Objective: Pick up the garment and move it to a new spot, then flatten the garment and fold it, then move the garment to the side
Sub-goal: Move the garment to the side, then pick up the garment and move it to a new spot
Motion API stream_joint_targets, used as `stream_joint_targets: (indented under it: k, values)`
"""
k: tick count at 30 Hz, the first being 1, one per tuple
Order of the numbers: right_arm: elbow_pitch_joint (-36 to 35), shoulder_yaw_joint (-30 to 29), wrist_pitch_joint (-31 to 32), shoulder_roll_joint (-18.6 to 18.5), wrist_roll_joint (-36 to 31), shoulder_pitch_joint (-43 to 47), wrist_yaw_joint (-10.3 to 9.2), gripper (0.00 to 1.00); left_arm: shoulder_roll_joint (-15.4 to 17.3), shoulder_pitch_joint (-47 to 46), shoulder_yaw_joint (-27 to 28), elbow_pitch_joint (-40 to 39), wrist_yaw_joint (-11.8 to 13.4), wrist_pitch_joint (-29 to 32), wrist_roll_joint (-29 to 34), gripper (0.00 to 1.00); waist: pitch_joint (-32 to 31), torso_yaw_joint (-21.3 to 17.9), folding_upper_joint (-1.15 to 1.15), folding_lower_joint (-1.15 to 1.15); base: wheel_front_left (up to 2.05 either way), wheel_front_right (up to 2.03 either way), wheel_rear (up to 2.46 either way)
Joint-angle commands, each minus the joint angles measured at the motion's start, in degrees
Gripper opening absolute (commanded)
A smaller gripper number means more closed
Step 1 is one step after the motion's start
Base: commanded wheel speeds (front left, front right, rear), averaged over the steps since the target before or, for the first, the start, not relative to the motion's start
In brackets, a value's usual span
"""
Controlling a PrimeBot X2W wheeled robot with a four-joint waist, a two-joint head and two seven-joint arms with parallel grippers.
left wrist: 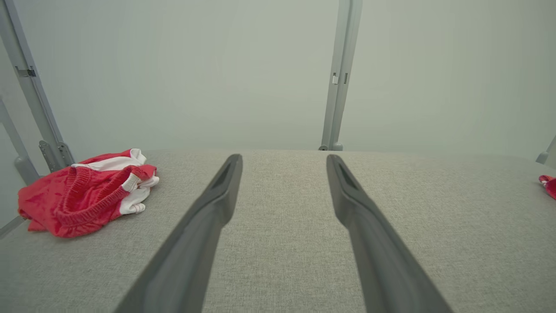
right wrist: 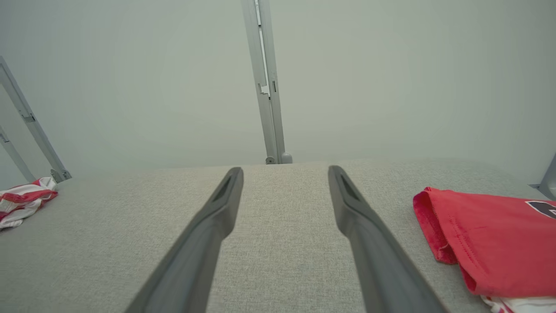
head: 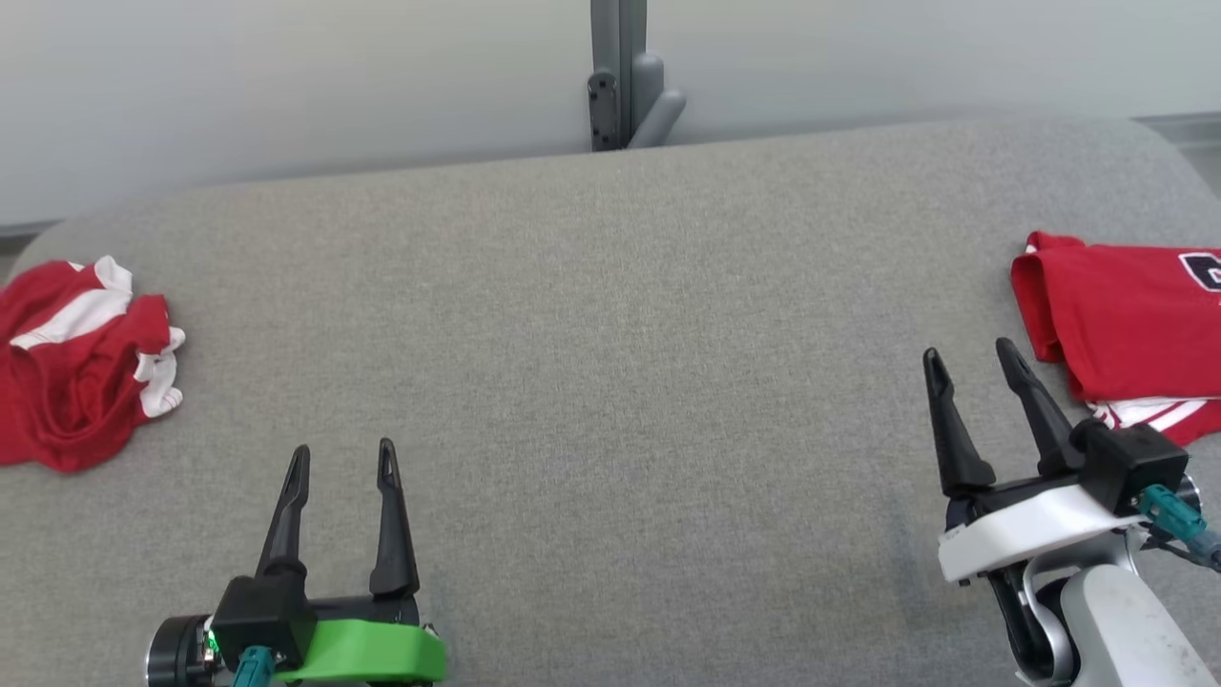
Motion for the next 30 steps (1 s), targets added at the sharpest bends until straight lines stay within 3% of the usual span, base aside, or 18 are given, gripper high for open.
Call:
stream_joint_targets:
  k: [1, 30]
  values:
    - [-0.09, 0.08, -0.19, 0.00, -0.56, 1.16, -0.01, 1.00, -0.06, 1.16, 0.08, -0.35, 0.31, 0.03, -0.20, 1.00, -2.61, 0.37, 0.00, 0.00, 0.00, 0.00, 0.00]
    - [-5.48, -1.99, -0.19, 3.98, -7.14, 9.90, -0.02, 1.00, -0.03, 2.25, -1.18, 0.70, -1.15, 0.04, -0.49, 1.00, -5.37, -0.14, 0.00, 0.00, 0.00, 0.00, 0.00]
